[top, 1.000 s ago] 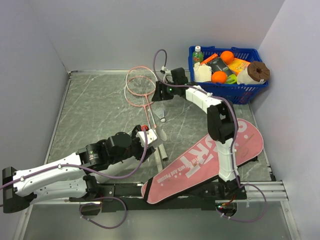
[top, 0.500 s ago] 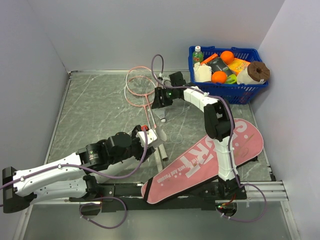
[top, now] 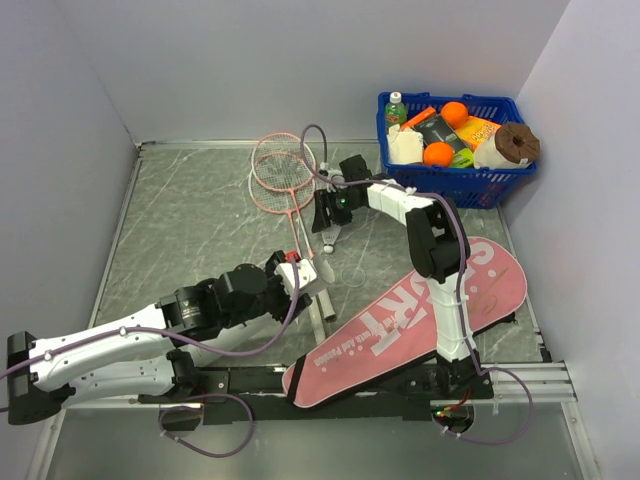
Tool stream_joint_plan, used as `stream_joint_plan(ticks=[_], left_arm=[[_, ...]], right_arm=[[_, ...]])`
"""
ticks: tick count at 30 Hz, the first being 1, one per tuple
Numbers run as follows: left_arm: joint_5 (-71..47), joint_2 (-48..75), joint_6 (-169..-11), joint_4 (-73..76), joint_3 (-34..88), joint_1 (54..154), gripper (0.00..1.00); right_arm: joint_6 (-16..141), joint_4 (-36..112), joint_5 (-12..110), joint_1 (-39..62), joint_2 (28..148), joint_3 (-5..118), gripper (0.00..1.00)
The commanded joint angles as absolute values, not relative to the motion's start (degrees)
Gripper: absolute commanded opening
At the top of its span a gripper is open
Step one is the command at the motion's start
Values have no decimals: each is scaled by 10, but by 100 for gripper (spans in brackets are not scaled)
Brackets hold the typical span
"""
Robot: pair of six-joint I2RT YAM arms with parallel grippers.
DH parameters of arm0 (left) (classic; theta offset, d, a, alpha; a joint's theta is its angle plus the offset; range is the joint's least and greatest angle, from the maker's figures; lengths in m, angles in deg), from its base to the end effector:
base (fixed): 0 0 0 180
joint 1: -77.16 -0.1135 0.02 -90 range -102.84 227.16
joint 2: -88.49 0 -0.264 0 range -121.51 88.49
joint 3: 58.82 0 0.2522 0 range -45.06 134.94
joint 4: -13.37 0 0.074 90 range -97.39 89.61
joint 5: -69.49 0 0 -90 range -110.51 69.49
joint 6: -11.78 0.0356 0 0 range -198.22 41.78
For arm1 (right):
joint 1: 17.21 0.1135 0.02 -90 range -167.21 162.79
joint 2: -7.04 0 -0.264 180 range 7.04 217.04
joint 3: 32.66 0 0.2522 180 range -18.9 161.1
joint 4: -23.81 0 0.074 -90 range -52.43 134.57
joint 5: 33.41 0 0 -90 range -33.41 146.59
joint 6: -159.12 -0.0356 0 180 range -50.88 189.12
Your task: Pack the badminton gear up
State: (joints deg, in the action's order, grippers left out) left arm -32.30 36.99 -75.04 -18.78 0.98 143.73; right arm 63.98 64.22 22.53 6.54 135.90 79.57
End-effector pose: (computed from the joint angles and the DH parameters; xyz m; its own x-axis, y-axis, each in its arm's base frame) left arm 0.0881 -0.1850 0.3125 -0.1148 0.4015 -0.9086 0.8315 0.5393 0.1332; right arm 0.4346 0.2130 0.1601 -0.8198 -0.2796 -0.4998 -0.5413 0.6633 0.5168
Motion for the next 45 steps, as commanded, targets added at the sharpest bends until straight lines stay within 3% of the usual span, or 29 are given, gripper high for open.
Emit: stream_joint_plan(ticks=[1, 11, 20, 26, 37, 45], left_arm=[[-318, 368, -761, -174, 42, 1436, 1], [-315, 368, -761, -174, 42, 1436, 1], [-316, 368, -763, -176, 42, 1436, 1], [-317, 363, -763, -177, 43, 1436, 1], [-318, 346, -765, -181, 46, 1436, 1], [-309, 343, -773, -171, 43, 1436, 1]], right_arm=[[667, 651, 238, 54, 1302, 776, 59], [664, 638, 250, 44, 1244, 705, 52], [658, 632, 235, 41, 1223, 668, 29], [638, 612, 247, 41, 1186, 640, 0], [574, 554, 281, 46, 919, 484, 0], [588, 644, 372, 118, 742, 484, 0]])
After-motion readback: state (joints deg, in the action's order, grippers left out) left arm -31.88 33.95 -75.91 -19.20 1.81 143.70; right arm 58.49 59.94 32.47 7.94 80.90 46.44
